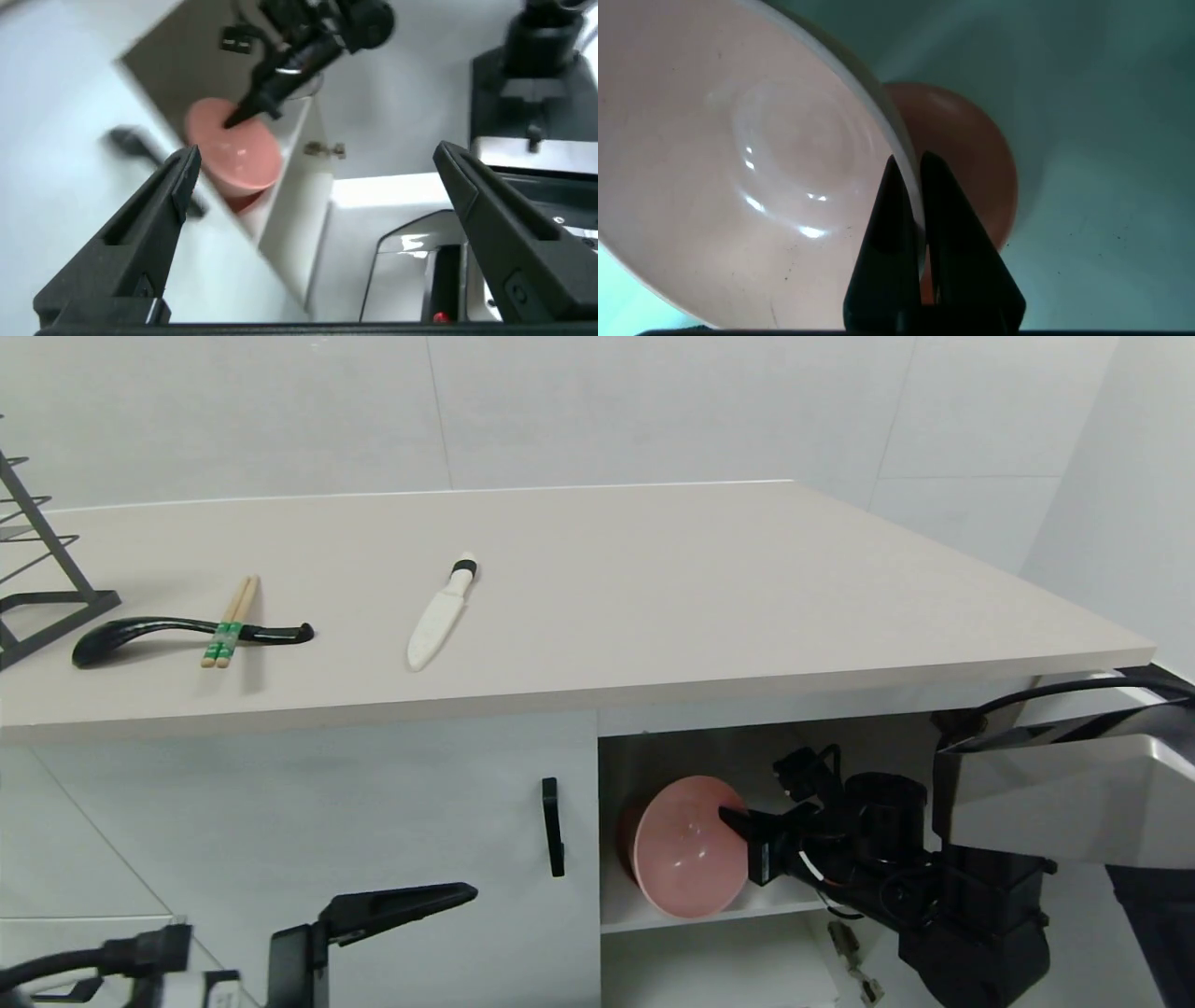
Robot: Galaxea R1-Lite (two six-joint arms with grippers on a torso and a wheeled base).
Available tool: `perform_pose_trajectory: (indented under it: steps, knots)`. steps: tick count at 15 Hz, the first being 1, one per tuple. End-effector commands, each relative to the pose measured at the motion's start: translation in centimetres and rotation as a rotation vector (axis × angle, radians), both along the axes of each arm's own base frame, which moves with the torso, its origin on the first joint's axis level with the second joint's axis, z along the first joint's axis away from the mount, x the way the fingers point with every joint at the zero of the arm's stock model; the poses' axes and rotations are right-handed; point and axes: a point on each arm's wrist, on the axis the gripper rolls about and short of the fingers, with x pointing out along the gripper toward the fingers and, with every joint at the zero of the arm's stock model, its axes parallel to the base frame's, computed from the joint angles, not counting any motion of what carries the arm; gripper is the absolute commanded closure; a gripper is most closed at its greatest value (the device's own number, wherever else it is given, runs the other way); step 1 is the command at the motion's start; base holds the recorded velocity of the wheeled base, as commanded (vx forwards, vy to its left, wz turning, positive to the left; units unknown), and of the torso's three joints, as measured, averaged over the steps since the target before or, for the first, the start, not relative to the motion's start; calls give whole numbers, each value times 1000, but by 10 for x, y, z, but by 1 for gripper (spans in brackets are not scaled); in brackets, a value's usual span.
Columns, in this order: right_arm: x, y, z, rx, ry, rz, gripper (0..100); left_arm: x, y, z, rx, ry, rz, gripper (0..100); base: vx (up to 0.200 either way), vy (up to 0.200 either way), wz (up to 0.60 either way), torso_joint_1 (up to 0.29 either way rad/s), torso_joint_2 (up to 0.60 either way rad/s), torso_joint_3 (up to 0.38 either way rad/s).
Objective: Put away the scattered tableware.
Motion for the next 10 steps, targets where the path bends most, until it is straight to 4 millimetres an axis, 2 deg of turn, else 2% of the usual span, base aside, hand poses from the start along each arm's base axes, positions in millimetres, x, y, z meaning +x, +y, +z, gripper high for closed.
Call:
perform_pose_trajectory:
  steps: [1, 6, 8, 10]
  knots:
    - [1, 1, -6, -4, 10, 2, 100, -16, 31, 17, -91, -56, 77, 0, 0, 0, 0, 0, 0, 0]
    - [9, -5, -14, -7, 15, -27, 100, -34, 65, 22, -172, -81, 248, 0, 0, 0, 0, 0, 0, 0]
    - [15, -6, -18, -14, 4, -65, 100, -51, 80, 24, -259, -86, 317, 0, 0, 0, 0, 0, 0, 0]
    - [19, -8, -19, -16, -5, -86, 100, -72, 93, 16, -303, -112, 382, 0, 0, 0, 0, 0, 0, 0]
